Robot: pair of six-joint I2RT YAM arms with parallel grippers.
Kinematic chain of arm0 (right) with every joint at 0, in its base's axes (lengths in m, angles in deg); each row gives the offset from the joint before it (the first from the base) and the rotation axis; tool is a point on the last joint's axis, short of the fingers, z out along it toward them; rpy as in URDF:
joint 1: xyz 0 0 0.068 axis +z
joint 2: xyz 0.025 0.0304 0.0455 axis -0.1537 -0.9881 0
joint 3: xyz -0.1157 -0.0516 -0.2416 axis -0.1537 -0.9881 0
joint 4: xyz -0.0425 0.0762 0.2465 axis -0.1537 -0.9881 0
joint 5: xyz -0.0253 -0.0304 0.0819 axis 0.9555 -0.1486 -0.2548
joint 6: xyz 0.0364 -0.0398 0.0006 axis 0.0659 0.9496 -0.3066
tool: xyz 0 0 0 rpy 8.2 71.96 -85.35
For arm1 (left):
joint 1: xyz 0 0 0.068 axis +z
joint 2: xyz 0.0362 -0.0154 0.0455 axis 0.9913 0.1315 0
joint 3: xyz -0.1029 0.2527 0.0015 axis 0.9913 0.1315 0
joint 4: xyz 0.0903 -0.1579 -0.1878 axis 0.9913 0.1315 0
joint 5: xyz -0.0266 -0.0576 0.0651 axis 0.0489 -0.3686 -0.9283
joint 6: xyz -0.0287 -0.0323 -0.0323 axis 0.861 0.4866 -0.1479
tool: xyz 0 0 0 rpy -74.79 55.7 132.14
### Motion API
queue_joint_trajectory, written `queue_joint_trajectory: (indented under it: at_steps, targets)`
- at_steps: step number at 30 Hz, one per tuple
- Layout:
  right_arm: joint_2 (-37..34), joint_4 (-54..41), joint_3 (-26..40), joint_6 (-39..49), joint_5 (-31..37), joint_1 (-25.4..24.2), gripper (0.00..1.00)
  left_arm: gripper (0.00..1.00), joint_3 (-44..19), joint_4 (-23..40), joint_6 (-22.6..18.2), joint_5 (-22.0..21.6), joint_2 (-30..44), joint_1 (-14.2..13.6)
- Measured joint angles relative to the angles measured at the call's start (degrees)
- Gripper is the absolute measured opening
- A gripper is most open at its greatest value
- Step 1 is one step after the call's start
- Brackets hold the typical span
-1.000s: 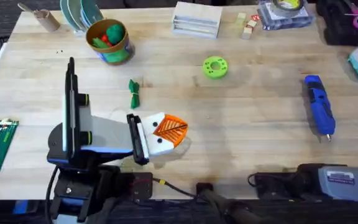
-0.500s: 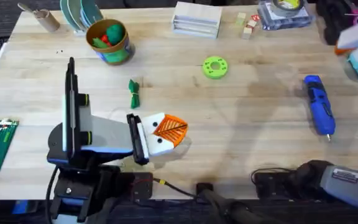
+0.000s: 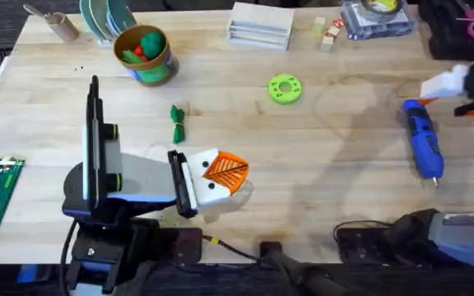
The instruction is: Pick up the gripper from the table and insert it into the empty holder that is missing its gripper. Then pick up a screw, insert it into the mounting hole, and use the screwdriver to tighten it. Finally, clean up the table by picking up the vegetable and placing it into the bucket.
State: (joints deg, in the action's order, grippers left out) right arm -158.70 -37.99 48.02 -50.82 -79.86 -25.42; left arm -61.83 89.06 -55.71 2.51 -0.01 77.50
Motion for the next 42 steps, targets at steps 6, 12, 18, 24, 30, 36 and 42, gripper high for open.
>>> queue_joint_trajectory:
  at_steps: [6,12,18,24,30,36,42]
  targets:
    - [-5.83,0.01,-0.02,4.33,2.82,0.98,0.907,0.006,0.00,0.02,0.00,0.02,-0.02,0.00]
    - [-9.72,0.92,-0.02,7.83,3.20,0.98,0.906,0.006,0.00,0.01,0.00,0.02,0.00,0.00]
    - [-11.79,0.84,-0.02,9.96,3.43,1.04,0.908,0.006,0.00,0.01,0.00,0.01,0.00,0.00]
    - [-11.86,0.40,0.00,10.71,4.15,1.58,0.907,0.006,0.00,0.01,0.00,0.01,-0.01,0.00]
    - [-11.90,-0.37,0.02,10.94,5.09,2.00,0.908,0.006,0.00,0.00,0.00,0.00,-0.01,0.00]
    - [-11.92,-1.06,0.02,10.83,6.43,2.36,0.908,0.006,0.00,0.00,0.00,0.00,0.00,0.00]
    - [-12.07,-0.65,-0.42,8.52,8.60,2.99,0.909,0.006,0.00,0.00,0.00,0.02,0.00,0.00]
